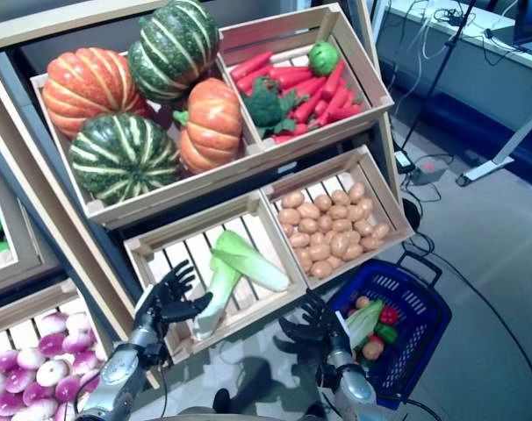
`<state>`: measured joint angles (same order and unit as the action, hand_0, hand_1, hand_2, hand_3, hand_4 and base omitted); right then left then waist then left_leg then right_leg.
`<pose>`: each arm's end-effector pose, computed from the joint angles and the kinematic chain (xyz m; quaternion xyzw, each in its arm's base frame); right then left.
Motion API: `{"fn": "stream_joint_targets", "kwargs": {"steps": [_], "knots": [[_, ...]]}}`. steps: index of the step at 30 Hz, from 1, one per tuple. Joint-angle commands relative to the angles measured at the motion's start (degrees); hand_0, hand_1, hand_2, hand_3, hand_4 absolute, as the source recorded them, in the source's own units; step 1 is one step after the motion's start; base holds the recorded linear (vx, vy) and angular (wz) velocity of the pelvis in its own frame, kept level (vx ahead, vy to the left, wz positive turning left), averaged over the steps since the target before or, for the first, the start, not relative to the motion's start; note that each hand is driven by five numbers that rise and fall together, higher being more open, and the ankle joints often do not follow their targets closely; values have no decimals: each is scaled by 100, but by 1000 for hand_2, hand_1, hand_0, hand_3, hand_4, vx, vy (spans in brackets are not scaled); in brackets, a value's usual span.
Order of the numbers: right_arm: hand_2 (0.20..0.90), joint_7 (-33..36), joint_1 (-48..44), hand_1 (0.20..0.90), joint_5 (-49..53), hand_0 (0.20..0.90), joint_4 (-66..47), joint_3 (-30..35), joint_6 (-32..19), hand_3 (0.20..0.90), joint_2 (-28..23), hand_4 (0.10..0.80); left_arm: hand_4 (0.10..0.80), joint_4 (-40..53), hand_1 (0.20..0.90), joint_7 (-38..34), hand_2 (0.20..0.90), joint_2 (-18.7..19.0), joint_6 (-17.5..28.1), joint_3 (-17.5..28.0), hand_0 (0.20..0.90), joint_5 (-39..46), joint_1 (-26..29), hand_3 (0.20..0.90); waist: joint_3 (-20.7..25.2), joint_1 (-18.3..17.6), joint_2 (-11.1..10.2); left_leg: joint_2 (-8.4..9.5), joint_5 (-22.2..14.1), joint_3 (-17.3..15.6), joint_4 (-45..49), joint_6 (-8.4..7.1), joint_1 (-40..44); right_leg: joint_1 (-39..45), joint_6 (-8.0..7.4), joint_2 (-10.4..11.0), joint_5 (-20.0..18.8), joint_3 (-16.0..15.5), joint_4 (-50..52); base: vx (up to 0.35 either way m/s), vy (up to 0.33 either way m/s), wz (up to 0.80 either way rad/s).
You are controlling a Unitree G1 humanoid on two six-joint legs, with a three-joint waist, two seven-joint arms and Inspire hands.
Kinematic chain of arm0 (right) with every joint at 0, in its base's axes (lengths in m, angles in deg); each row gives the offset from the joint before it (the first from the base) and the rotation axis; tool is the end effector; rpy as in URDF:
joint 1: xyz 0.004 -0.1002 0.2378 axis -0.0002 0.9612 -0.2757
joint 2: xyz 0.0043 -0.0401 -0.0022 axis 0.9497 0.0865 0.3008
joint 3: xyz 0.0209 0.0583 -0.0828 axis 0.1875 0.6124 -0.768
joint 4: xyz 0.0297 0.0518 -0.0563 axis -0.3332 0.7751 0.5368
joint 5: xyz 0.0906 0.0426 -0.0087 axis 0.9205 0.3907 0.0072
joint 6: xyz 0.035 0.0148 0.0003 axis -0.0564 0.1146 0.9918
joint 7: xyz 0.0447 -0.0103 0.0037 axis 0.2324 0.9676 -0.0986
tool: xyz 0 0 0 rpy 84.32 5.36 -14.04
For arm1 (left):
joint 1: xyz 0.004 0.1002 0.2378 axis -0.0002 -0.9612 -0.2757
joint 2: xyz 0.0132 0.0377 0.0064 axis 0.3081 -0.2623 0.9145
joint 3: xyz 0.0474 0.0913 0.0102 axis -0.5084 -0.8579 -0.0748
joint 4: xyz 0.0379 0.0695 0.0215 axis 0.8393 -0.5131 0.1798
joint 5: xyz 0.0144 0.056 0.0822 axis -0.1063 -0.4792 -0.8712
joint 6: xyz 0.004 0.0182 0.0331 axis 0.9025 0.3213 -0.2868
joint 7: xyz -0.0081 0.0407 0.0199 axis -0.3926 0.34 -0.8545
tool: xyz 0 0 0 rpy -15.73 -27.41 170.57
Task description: Put vegetables into the basket
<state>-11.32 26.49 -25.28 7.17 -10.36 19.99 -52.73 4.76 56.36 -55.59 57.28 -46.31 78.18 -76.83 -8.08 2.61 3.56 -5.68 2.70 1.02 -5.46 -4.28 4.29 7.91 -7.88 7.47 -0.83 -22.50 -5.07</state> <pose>0.1289 -0.1891 -0.0605 0.0527 0.2227 0.0108 0.9734 0.1565 0.2023 -0.0365 0.0021 0.1351 0.0319 0.9903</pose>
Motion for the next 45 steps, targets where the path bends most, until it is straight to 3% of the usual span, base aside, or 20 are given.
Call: {"fn": "stream_joint_targets", "kwargs": {"steps": [1,2,7,11,18,24,33,34,45], "knots": [[900,-163,-316,900,-128,900,-649,104,-380,900,-80,800,800,404,900,-756,900,490,539,184,900,-800,483,900,-27,91,-343,131,133,-471,246,14,-6,-179,249,397,-263,469,456,-16,86,6],[900,-160,-329,900,-183,900,-661,92,-411,900,-140,800,800,243,900,-1004,900,474,334,160,900,-900,528,900,-113,70,-338,152,94,-458,477,0,-126,-261,286,423,-229,479,597,-21,88,5],[900,-156,-406,900,-340,900,-799,25,-494,900,-322,800,800,-53,900,-1459,900,432,166,84,900,-1119,741,900,-377,9,-344,182,-66,-470,1297,-8,-577,-663,397,484,64,491,1410,-50,82,15],[900,-262,-455,900,-93,900,-922,-62,-486,900,-455,800,800,-243,900,-1845,900,522,-40,-23,900,-1466,1052,900,-717,-97,-460,96,-415,-576,2452,16,-1254,-1381,468,591,412,696,2545,-77,38,22],[900,-387,-663,900,130,900,-856,-151,-548,900,-595,800,800,-449,900,-2273,900,570,-96,-171,900,-1359,1586,900,-1062,-221,-508,-18,-788,-637,3620,79,-2258,-2387,519,684,734,975,3742,-101,50,-13],[900,-350,-946,900,193,900,-843,-237,-477,900,-777,800,800,-572,900,-2553,900,613,-49,-200,900,-1250,2012,900,-1212,-329,-532,-148,-1182,-665,4612,152,-3059,-3352,511,820,1102,1283,4882,-80,53,-9],[900,-344,-1071,900,312,900,-851,-238,-298,900,-961,800,800,-754,900,-2823,900,715,-98,-106,900,-1061,2296,900,-1235,-449,-505,-304,-1528,-573,5451,125,-3783,-4234,472,901,1350,1546,5714,-20,40,-6],[900,-342,-1086,900,351,900,-842,-231,-254,900,-983,800,800,-789,900,-2835,900,715,-95,-95,900,-1007,2338,900,-1259,-461,-492,-326,-1769,-531,5708,96,-3850,-4346,419,902,1545,1626,5963,40,48,-9],[900,-386,-1271,900,353,900,-811,-275,-52,900,-1176,800,800,-943,900,-2734,900,902,-108,-5,900,-494,2749,900,-1330,-564,-462,-416,-2004,-392,6379,75,-4551,-5123,401,848,1772,1833,6584,-19,40,-4]]}}
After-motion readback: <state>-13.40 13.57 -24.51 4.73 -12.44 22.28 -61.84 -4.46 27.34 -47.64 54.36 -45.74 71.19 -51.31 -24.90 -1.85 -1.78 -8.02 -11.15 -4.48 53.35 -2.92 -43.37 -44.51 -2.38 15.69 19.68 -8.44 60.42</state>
